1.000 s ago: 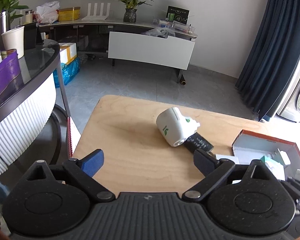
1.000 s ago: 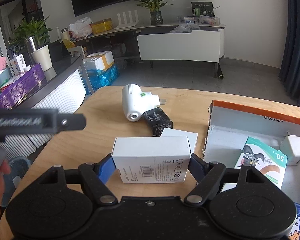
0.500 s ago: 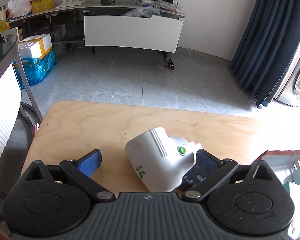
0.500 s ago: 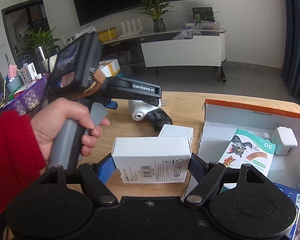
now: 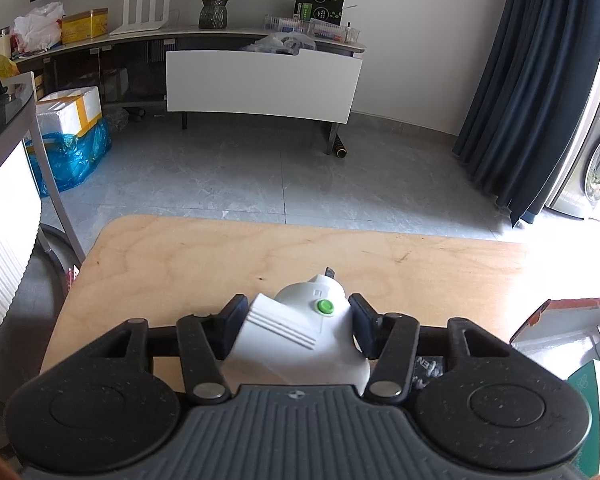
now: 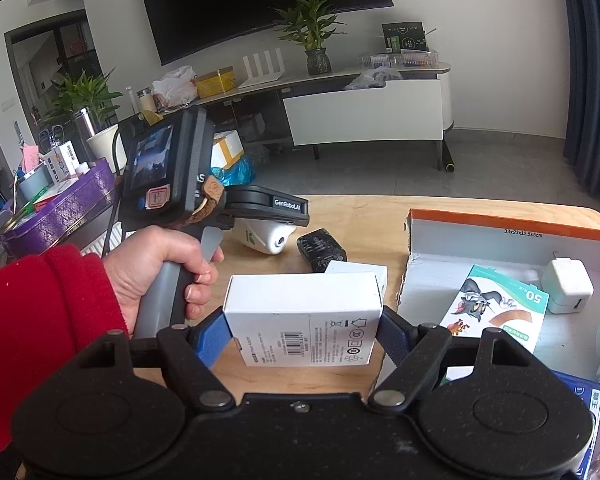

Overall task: Organize rigid objects
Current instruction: 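Carry white plug device and white box toward the tray with both tools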

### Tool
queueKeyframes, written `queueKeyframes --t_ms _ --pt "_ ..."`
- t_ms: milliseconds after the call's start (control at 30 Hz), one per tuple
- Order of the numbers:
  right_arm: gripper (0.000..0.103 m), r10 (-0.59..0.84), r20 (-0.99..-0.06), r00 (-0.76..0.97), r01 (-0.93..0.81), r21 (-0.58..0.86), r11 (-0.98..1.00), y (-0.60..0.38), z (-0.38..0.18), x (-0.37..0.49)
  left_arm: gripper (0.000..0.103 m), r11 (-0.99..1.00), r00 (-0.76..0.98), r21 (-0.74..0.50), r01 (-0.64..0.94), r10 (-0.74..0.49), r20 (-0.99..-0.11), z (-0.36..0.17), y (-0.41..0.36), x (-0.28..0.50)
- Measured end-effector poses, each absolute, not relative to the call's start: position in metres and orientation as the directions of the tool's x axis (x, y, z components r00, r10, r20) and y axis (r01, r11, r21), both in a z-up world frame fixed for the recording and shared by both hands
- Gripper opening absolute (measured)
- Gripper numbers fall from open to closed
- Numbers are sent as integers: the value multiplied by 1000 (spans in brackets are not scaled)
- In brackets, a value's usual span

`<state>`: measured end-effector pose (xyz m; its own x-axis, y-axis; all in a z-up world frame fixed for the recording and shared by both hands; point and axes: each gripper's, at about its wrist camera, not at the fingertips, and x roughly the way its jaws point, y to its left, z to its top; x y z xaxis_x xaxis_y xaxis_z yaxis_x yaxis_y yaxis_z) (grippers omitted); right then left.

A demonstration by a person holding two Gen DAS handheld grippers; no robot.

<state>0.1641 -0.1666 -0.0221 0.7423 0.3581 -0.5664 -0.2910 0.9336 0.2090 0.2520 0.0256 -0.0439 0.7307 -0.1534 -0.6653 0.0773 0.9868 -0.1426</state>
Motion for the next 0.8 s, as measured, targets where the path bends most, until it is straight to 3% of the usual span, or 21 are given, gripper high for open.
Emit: queueKeyframes --t_ms 267,467,800 --pt "92 353 -553 755 -281 214 936 -171 -15 155 55 991 743 -86 104 -135 -656 -40 29 210" --pt "92 355 -549 756 -288 209 935 -168 -11 146 63 990 750 -58 131 -137 -647 -50 29 198" --pt "92 329 -542 773 -264 196 944 -173 -3 134 58 988 770 -101 118 -155 -619 -42 36 175"
